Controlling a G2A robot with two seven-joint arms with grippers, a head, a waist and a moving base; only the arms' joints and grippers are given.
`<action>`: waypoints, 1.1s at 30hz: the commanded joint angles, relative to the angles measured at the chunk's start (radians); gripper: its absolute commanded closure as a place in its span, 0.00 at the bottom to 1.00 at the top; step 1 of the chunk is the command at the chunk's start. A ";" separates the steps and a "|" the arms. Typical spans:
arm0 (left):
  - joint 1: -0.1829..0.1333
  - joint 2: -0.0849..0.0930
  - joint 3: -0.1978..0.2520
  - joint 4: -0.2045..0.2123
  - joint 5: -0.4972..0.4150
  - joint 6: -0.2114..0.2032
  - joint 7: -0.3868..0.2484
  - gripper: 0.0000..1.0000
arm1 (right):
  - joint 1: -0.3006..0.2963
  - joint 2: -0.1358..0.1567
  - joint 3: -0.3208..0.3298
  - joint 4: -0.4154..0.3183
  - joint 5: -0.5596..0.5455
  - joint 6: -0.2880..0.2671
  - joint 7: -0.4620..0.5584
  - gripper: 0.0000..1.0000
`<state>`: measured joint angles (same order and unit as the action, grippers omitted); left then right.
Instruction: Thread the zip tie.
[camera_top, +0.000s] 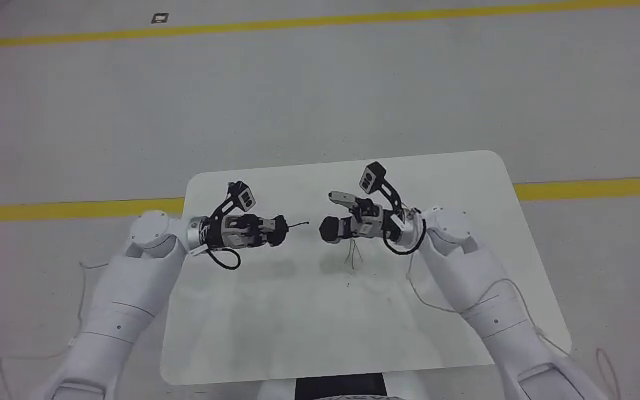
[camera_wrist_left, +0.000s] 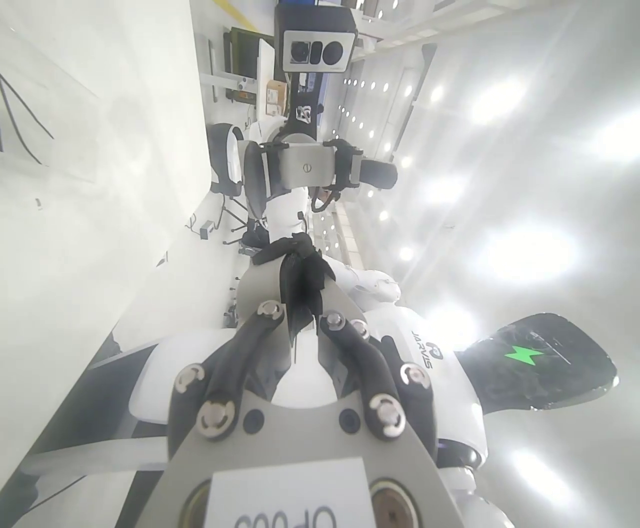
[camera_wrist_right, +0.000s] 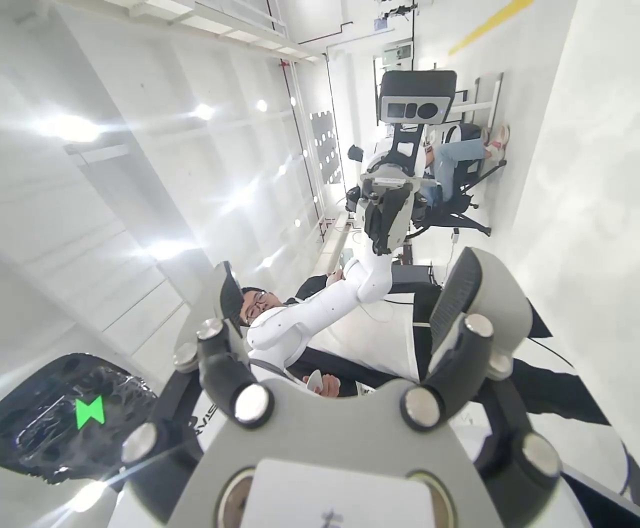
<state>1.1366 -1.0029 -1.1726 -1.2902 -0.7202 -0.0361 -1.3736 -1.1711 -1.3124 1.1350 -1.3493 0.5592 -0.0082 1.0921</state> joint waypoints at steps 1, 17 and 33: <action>0.000 0.000 0.000 0.000 0.000 0.000 0.000 1.00 | -0.001 0.001 0.001 -0.009 0.005 0.000 -0.007 0.00; 0.000 0.000 0.000 0.000 0.000 0.000 0.000 1.00 | 0.049 -0.010 -0.082 0.058 0.050 0.018 0.026 0.64; 0.000 0.000 0.000 0.000 0.000 0.000 0.000 1.00 | 0.080 -0.010 -0.117 0.092 0.038 0.021 0.032 0.78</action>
<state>1.1366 -1.0029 -1.1726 -1.2901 -0.7202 -0.0361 -1.3736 -1.0910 -1.3235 1.0174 -1.2574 0.6003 0.0139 1.1261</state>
